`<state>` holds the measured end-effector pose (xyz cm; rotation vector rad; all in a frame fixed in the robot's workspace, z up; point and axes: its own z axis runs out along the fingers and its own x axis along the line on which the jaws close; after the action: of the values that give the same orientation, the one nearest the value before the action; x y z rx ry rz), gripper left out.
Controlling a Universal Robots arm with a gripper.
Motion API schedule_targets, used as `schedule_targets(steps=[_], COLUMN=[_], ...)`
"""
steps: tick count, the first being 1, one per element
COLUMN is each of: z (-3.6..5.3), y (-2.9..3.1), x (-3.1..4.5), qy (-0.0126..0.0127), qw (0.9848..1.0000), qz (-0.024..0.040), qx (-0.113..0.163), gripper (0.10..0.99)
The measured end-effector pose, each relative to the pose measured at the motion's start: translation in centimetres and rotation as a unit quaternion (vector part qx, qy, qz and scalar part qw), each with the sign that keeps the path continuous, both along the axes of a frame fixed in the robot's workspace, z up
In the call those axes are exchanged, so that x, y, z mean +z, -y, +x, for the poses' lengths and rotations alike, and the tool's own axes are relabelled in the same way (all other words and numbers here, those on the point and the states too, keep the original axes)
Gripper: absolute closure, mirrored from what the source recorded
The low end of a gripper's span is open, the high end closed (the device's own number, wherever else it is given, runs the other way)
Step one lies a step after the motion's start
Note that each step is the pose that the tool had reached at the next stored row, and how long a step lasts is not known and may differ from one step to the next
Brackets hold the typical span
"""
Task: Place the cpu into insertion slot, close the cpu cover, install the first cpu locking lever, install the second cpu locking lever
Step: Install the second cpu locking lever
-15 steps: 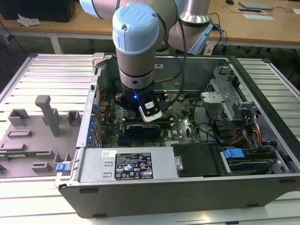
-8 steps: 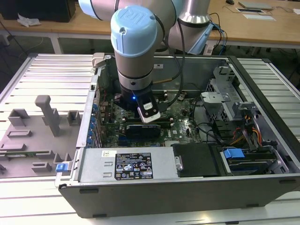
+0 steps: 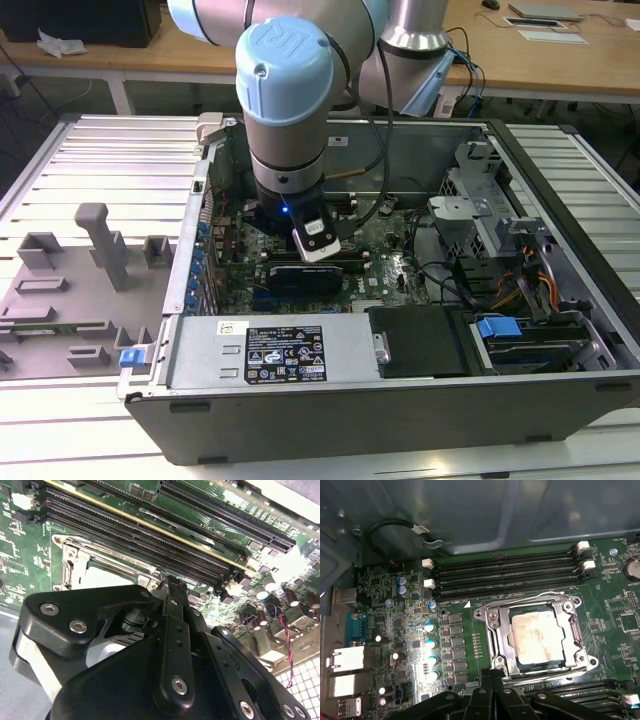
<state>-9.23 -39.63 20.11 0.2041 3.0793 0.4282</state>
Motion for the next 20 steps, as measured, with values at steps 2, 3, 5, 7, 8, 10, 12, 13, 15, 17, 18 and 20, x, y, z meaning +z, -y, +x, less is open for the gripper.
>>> schedule_targets(steps=[2,3,5,7,8,10,12,13,15,17,18,20], z=[0.0,0.0,0.0,-0.01,-0.02,-0.03,-0.02,-0.02,-0.03,-0.02,-0.03,-0.02], y=[-0.05,-0.07,-0.11,-0.14,-0.16,-0.18,-0.19,-0.19,-0.19,-0.2,-0.19,-0.19], x=[-0.11,-0.15,-0.25,-0.32,-0.37,-0.41,-0.43,-0.43,-0.43,-0.11,0.36,0.89], qy=[0.0,0.0,0.0,0.0,-0.0001,0.0,0.0,0.0,0.0,0.0001,0.0,0.0], qw=[1.0,1.0,1.0,1.0,1.0,1.0,1.0,1.0,1.0,1.0,1.0,1.0], qz=[0.0011,0.0014,0.002,0.0022,0.0025,0.0026,0.0026,0.0026,0.0026,0.0029,0.0027,0.0027], qx=[0.0,0.0,0.0,0.0,0.0,0.0,0.0,0.0,0.0,0.0,0.0,0.0], gripper=[0.98,0.98,0.98,0.98,0.98,0.98,0.98,0.98,0.98,0.98,0.98,0.98])
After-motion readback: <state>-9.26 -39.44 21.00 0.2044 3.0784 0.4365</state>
